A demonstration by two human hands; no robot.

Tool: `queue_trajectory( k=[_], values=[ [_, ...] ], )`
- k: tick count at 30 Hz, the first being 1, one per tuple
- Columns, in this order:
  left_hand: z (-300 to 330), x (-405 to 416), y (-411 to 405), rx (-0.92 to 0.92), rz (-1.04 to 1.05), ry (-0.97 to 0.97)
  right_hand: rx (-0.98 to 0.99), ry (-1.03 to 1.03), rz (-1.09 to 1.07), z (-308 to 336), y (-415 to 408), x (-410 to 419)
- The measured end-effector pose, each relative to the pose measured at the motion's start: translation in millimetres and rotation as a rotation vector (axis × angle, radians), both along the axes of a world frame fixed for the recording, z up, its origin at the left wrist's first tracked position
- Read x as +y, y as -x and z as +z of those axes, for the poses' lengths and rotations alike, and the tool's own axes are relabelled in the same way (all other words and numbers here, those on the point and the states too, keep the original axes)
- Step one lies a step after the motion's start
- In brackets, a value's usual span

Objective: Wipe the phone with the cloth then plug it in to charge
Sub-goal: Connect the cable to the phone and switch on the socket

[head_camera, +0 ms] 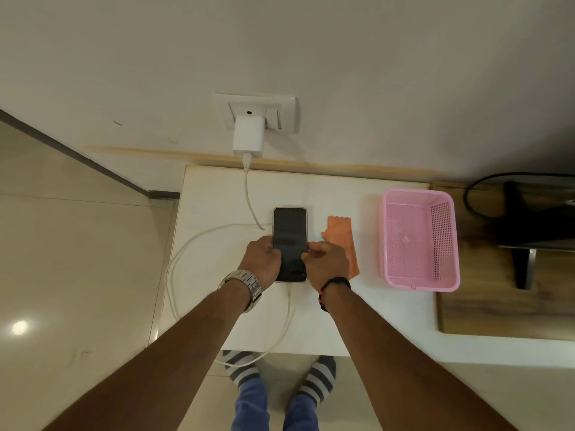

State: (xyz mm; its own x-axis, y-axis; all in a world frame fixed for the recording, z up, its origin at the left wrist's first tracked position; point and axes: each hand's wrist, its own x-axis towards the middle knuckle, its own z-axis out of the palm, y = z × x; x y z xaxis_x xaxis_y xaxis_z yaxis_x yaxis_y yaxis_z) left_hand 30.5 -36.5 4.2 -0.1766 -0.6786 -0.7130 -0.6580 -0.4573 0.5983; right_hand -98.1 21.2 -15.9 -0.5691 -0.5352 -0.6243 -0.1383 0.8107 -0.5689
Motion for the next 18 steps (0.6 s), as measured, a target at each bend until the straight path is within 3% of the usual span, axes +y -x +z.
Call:
queue_trajectory(
  k=[9, 18],
  values=[
    [-6, -1, 0, -0.003, -0.055, 0.001, 0.116, 0.006, -0.024, -6, -2, -4],
    [-4, 1, -15, 0.037, 0.036, -0.106, 0.097, 0.006, 0.193, 4, 4, 1]
  ],
)
